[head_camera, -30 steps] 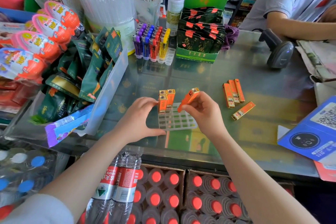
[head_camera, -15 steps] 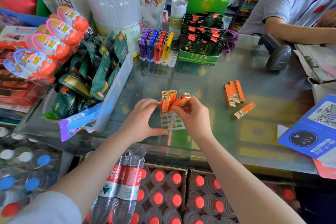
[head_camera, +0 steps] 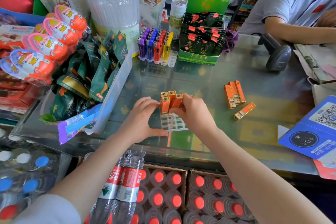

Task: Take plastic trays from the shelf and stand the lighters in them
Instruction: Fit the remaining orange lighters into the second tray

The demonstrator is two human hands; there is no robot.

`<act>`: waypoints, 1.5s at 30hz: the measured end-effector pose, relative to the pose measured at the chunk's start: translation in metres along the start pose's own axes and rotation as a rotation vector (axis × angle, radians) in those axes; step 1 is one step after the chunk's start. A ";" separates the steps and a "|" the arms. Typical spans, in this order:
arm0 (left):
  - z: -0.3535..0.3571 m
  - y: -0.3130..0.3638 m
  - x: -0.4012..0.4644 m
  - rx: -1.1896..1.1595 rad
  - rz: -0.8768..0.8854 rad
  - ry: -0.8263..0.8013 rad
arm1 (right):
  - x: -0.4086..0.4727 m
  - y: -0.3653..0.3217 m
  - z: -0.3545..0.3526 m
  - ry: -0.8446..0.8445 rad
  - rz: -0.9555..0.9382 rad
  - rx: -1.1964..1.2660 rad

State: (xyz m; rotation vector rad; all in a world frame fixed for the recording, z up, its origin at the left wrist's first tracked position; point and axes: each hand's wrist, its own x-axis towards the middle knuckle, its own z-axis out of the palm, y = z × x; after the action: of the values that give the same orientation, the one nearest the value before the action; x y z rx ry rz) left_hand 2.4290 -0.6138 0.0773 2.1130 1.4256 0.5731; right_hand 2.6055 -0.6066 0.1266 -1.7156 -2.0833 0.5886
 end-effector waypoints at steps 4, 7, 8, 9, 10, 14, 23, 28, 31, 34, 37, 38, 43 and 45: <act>0.000 0.001 0.002 -0.008 -0.004 -0.004 | -0.003 -0.006 0.000 -0.017 -0.051 -0.155; -0.001 0.000 0.003 -0.014 -0.011 -0.012 | -0.004 -0.005 0.001 -0.001 -0.063 -0.262; -0.001 0.000 0.003 -0.012 -0.013 -0.016 | -0.003 -0.004 0.000 0.009 -0.074 -0.287; -0.001 0.000 0.004 -0.009 -0.013 -0.019 | -0.001 -0.002 -0.001 0.013 -0.090 -0.296; 0.000 0.000 0.005 -0.005 -0.009 -0.021 | 0.001 0.001 -0.004 0.001 -0.109 -0.288; 0.004 0.005 0.011 0.006 0.006 -0.034 | 0.006 0.027 -0.019 -0.132 -0.078 -0.181; 0.020 0.025 0.030 -0.004 0.033 -0.082 | -0.026 0.118 -0.040 0.368 0.484 -0.240; 0.023 0.034 0.030 0.026 0.048 -0.100 | -0.044 0.133 -0.043 0.335 0.307 -0.062; 0.022 0.036 0.030 0.042 0.042 -0.114 | -0.050 0.142 -0.049 0.288 0.245 -0.133; 0.020 0.038 0.028 0.045 0.028 -0.118 | -0.053 0.148 -0.050 0.234 0.155 -0.341; 0.021 0.038 0.023 0.035 0.016 -0.115 | -0.054 0.142 -0.050 0.276 -0.003 -0.430; 0.021 0.038 0.021 0.027 0.016 -0.111 | -0.054 0.138 -0.048 0.289 -0.061 -0.414; 0.018 0.032 0.009 0.016 0.016 -0.092 | -0.058 0.098 -0.045 0.301 -0.047 0.157; 0.016 0.029 0.004 0.012 0.026 -0.076 | -0.061 0.076 -0.047 0.265 -0.041 0.420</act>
State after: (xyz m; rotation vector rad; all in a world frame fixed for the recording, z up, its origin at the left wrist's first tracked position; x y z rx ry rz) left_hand 2.4606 -0.6217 0.0831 2.1419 1.3649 0.4900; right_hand 2.7039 -0.6498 0.1234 -1.4201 -1.6664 0.6877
